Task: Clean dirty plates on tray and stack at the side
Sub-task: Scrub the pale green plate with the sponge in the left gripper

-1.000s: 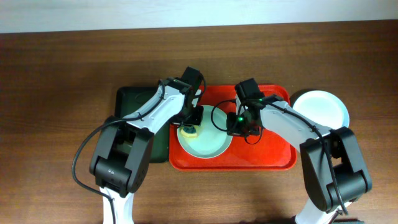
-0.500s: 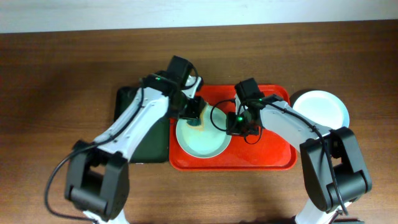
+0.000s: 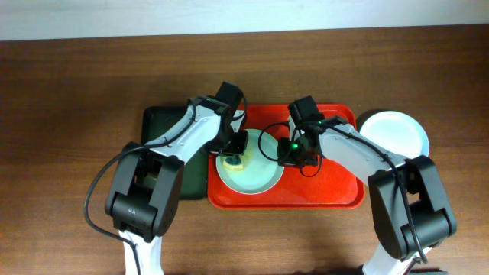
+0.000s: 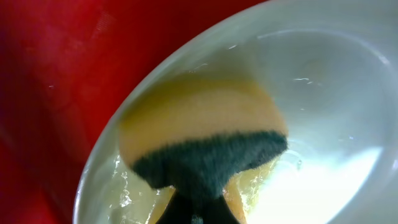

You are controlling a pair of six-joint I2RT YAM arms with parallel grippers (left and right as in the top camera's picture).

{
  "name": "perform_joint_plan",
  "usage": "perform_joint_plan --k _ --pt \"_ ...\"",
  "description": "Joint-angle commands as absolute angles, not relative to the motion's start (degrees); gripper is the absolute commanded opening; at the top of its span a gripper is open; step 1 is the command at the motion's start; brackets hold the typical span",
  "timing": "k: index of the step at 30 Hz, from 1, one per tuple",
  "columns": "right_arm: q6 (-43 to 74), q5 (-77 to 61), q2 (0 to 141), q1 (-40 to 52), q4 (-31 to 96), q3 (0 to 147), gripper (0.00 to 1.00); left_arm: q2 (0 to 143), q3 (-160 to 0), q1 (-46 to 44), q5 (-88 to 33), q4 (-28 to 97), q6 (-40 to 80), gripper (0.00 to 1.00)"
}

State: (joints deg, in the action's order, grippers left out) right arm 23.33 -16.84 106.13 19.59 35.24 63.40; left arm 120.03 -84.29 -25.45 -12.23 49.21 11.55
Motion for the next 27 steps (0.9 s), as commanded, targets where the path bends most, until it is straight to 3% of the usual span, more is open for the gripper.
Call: perform_joint_plan --k 1,10,22,27 --pt "22.74 -17.34 106.26 19.92 35.14 63.2 0.04 125.56 -83.29 -25.78 -13.67 49.84 10.59 0.0" --pt "22.76 -17.37 106.24 19.92 35.14 63.2 0.04 126.61 -83.31 -25.69 -38.46 50.65 4.19 0.0" --pt "22.74 -17.34 106.24 19.92 35.51 63.2 0.04 122.15 -89.73 -19.51 -41.56 58.78 0.12 0.0" --pt "22.74 -17.34 106.26 19.92 35.66 63.2 0.04 118.1 -89.73 -18.57 -34.09 59.11 0.19 0.0"
